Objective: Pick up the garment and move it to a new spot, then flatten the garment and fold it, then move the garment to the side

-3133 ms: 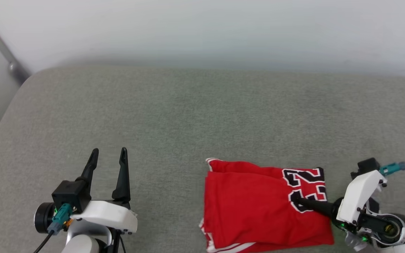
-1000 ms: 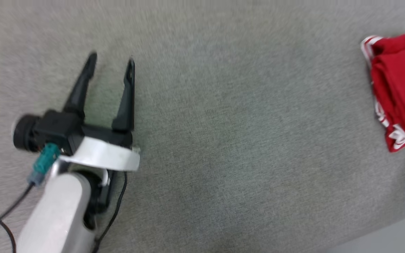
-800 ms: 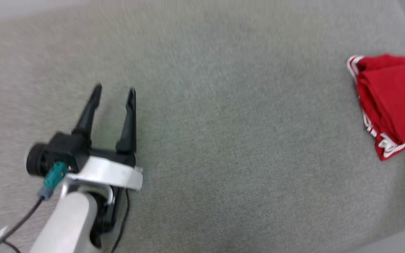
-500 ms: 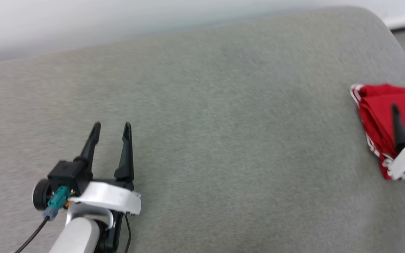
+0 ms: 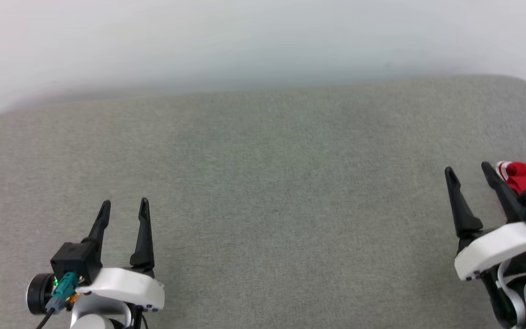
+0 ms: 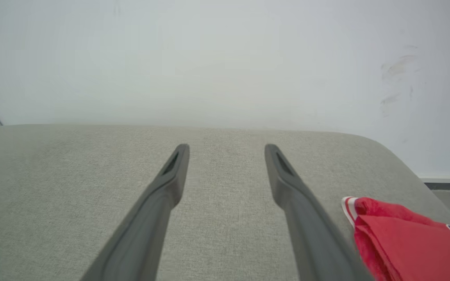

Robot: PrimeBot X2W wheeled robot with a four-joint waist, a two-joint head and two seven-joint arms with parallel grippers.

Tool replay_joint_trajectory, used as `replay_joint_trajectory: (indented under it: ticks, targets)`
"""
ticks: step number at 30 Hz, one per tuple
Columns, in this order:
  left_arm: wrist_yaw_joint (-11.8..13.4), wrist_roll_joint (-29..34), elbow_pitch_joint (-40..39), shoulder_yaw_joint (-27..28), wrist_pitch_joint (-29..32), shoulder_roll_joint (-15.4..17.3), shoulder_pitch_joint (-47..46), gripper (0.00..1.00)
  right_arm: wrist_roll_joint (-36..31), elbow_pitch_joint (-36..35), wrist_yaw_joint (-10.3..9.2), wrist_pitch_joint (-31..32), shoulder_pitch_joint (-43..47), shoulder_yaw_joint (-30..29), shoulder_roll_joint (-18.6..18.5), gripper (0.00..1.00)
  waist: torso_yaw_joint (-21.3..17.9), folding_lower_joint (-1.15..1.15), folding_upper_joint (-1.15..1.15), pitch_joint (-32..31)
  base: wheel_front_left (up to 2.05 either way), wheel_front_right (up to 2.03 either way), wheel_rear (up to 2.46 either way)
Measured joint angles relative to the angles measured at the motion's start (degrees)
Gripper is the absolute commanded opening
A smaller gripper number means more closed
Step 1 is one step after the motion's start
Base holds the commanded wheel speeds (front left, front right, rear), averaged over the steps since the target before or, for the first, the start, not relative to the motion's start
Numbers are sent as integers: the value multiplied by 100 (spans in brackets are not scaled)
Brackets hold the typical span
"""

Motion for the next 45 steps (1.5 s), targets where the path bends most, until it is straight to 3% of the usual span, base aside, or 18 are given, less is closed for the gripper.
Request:
replay_joint_trajectory:
  ticks: [14, 43, 44, 45]
  targets:
    - [43, -64, -60, -91, 74, 110, 670, 100, -235, -920, -1, 183, 1344, -49, 476, 100, 112, 0, 0, -689, 0, 0, 0]
    - [118, -132, -155, -108, 85, 154, 674, 100, -246, -1131, 0, 221, 1366, 75, 523, 100, 162, 1, 0, -657, 0, 0, 0]
    - [115, -144, -134, -110, 82, 142, 680, 0, -243, -1100, 0, 223, 1367, 76, 524, 0, 162, 2, 0, -656, 0, 0, 0]
    - [113, -145, -83, -124, 93, 115, 709, 0, -241, -1043, 0, 224, 1378, 85, 525, 0, 162, 2, 0, -656, 0, 0, 0]
